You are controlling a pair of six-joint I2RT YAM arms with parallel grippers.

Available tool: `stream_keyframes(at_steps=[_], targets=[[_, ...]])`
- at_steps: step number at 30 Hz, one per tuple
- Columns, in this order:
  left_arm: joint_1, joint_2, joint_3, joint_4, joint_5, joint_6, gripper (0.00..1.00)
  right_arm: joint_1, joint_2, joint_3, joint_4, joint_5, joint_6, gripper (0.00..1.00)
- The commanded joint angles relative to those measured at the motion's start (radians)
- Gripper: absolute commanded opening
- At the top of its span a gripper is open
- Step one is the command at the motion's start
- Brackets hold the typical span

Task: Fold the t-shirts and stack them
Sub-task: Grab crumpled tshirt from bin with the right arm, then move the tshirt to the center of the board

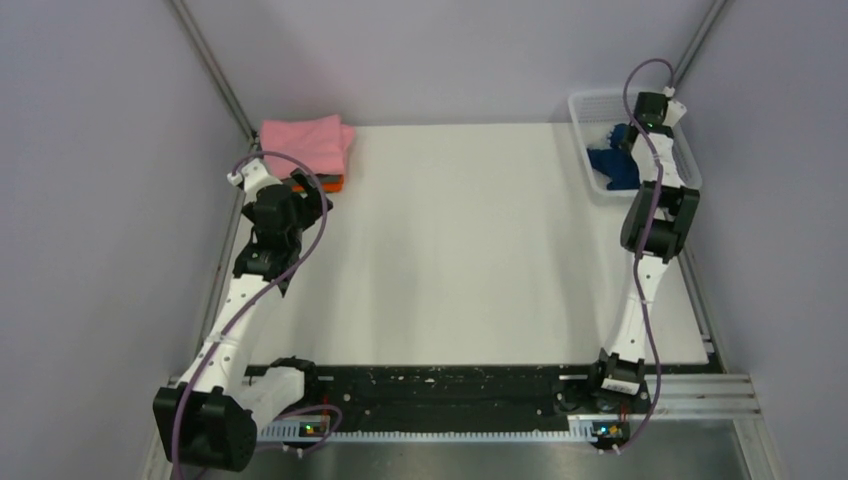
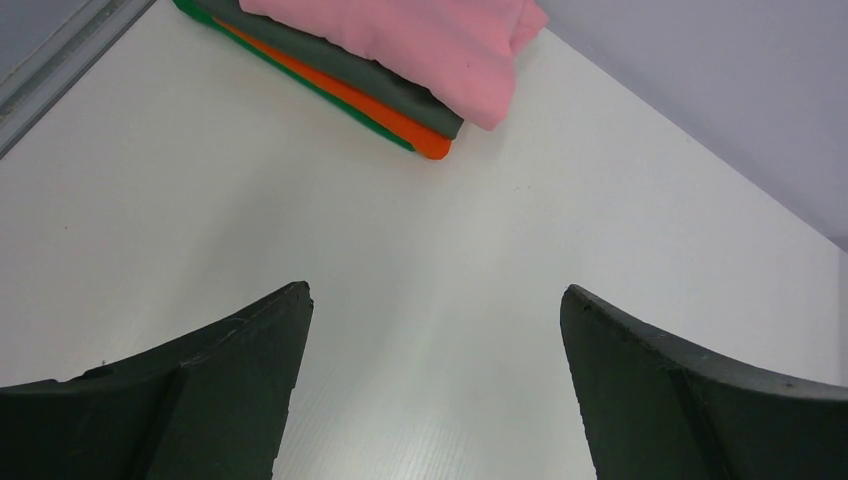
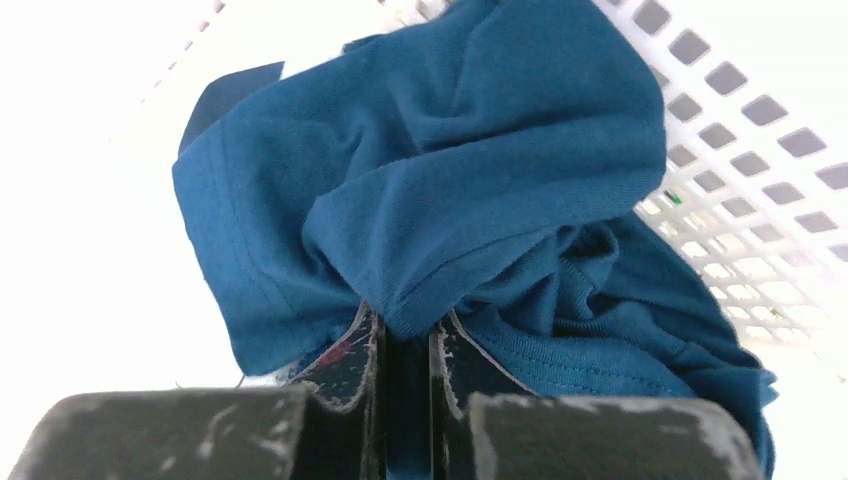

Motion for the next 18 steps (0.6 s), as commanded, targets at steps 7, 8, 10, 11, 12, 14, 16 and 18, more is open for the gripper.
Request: stream_keyframes(at_steps=[7, 8, 10, 11, 12, 14, 16, 18], targets=[[-0.005, -0.032, -0.026, 0.095, 0.096, 0.002, 0.99, 0.045, -0.334, 0.063, 0.13, -0.565, -0.158, 0.0], [-0.005, -0.04, -0.032, 0.1, 0.109, 0.006, 0.99, 0.068, -0.382, 0.047, 0.139, -0.63, -0.185, 0.0], [-0.005, -0.052, -0.041, 0.105, 0.113, 0.007, 0.99, 0.132, -0.477, -0.006, 0.162, -0.674, -0.241, 0.0], [-0.005, -0.058, -0.046, 0.104, 0.11, 0.009, 0.99, 0.167, -0.528, -0.047, 0.184, -0.707, -0.27, 0.0], [-0.005, -0.066, -0.048, 0.102, 0.105, 0.008, 0.99, 0.207, -0.574, -0.085, 0.206, -0.741, -0.295, 0.0], [-0.005, -0.082, -0.058, 0.098, 0.099, 0.008, 0.99, 0.301, -0.654, -0.146, 0.237, -0.837, -0.355, 0.0], [-0.005, -0.101, -0.067, 0.092, 0.088, 0.005, 0.99, 0.385, -0.702, -0.165, 0.227, -0.92, -0.398, 0.0], [-0.005, -0.128, -0.085, 0.092, 0.075, -0.001, 0.99, 0.461, -0.734, -0.177, 0.22, -1.0, -0.43, 0.0]])
